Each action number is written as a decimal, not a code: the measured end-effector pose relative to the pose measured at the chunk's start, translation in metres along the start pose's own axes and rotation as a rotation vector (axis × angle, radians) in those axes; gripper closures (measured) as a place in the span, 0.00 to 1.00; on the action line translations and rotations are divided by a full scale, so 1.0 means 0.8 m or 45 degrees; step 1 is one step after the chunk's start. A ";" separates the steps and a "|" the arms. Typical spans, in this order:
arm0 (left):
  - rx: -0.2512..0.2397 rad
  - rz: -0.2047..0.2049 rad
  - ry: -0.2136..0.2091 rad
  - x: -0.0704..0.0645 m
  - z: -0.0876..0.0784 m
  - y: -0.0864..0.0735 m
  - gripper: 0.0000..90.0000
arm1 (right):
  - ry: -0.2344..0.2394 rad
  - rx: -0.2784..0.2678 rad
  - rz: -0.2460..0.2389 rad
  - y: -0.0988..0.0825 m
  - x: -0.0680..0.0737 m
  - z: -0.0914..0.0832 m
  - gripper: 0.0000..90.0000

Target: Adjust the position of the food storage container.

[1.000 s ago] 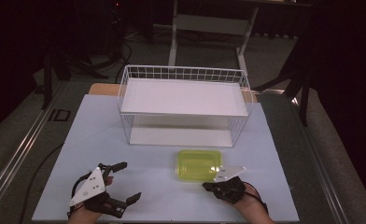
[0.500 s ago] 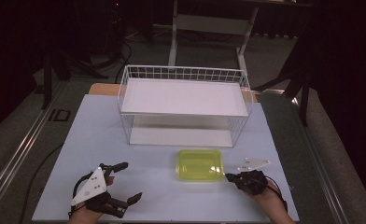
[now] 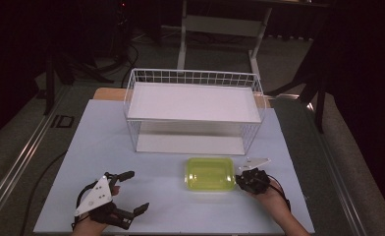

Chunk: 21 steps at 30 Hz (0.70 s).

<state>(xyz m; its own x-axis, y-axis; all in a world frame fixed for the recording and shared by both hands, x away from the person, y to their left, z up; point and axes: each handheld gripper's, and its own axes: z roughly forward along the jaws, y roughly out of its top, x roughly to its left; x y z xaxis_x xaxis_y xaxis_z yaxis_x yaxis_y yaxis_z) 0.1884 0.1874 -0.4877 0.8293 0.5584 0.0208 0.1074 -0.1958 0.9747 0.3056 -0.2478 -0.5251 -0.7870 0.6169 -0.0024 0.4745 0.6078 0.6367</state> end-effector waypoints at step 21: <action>0.010 -0.002 -0.006 0.000 0.000 -0.001 0.03 | 0.066 -0.016 -0.093 0.049 0.030 0.038 1.00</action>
<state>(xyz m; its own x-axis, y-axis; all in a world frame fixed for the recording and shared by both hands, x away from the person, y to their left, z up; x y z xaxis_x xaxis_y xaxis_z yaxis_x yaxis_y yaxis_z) 0.1881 0.1877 -0.4888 0.8318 0.5548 0.0182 0.1130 -0.2014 0.9730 0.3171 -0.1940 -0.5237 -0.8389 0.5442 -0.0092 0.4106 0.6437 0.6458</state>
